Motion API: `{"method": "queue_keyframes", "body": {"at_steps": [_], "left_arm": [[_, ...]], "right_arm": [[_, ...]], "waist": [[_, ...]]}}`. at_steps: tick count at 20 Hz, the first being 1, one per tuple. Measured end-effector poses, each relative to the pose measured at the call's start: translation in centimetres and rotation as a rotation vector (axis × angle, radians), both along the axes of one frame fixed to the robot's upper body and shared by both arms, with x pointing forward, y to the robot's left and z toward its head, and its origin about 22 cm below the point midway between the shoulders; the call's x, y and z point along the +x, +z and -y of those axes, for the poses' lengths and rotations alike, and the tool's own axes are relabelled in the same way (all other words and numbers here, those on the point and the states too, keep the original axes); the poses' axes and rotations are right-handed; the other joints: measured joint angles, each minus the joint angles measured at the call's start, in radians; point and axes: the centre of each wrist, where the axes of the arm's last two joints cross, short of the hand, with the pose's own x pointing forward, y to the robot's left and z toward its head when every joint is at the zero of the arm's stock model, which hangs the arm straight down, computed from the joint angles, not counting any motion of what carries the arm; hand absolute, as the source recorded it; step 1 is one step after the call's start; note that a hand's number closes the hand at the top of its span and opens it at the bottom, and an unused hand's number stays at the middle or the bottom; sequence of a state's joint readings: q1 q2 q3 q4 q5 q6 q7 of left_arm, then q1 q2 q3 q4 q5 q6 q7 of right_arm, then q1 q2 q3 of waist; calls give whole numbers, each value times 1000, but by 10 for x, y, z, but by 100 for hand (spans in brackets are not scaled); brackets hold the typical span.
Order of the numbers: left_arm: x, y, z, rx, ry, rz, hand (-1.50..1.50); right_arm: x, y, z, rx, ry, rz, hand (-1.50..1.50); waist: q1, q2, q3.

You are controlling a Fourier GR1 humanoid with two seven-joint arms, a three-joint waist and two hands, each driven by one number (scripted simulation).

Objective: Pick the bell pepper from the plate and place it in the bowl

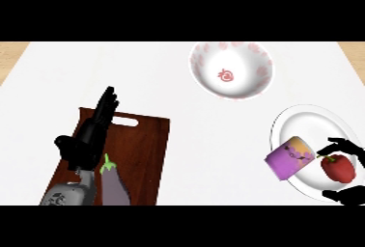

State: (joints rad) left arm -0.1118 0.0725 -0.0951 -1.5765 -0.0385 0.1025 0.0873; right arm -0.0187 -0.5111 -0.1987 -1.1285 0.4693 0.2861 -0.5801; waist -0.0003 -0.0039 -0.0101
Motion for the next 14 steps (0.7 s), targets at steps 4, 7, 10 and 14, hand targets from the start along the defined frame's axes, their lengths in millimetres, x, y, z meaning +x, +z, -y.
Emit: {"method": "queue_keyframes", "body": {"at_steps": [4,7,10,14], "left_arm": [[7,2,-6,5,0,-1,0],[1,0,-6,3,-3,-6,0],[4,-1,-3,4,-10,-4,0],[7,0,3,3,-33,-5,0]], "right_arm": [[-3,-3,-5,-19,50,22,150],[-4,-4,-10,0,83,15,150],[13,1,-43,7,245,-32,150],[39,3,-125,96,539,-60,150]], "waist": [[-4,-2,-4],[-3,-3,-6],[2,-3,-12],[29,0,-4]]}}
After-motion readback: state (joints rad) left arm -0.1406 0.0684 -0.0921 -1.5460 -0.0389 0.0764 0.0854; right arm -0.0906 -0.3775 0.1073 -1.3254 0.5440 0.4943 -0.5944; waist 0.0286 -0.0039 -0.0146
